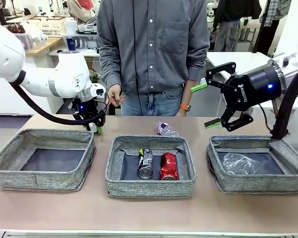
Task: Sort the waste into the appropriate baskets.
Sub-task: Pick up the waste item pointed out by the person.
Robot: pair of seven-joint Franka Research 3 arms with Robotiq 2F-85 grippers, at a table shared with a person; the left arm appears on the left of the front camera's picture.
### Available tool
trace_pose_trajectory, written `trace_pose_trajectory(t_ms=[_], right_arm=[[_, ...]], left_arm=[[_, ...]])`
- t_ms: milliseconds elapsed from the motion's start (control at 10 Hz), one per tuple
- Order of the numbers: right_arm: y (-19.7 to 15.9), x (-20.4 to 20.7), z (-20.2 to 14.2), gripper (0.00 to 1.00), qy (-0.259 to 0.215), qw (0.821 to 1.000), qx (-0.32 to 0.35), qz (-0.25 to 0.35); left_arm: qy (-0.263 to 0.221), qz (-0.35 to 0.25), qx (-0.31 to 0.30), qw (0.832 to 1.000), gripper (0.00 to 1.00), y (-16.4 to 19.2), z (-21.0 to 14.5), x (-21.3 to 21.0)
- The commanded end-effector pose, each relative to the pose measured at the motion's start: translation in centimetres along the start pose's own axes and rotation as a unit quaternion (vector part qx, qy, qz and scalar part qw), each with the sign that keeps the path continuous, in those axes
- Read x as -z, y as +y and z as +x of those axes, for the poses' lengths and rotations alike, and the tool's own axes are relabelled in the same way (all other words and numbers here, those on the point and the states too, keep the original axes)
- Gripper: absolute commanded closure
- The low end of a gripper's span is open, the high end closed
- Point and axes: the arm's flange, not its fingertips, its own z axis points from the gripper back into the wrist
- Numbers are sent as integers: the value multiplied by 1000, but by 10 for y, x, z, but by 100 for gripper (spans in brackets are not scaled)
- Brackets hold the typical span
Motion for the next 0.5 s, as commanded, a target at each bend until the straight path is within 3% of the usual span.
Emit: trace_pose_trajectory(t_ms=[0, 400], right_arm=[[3, -2, 1, 0, 3, 1000, -6, 3], [3, -2, 1, 0, 3, 1000, -6, 3]], left_arm=[[-2, 7, -10, 1000, 100, -3, 5, -4], [-7, 7, -12, 1000, 100, -3, 5, -3]])
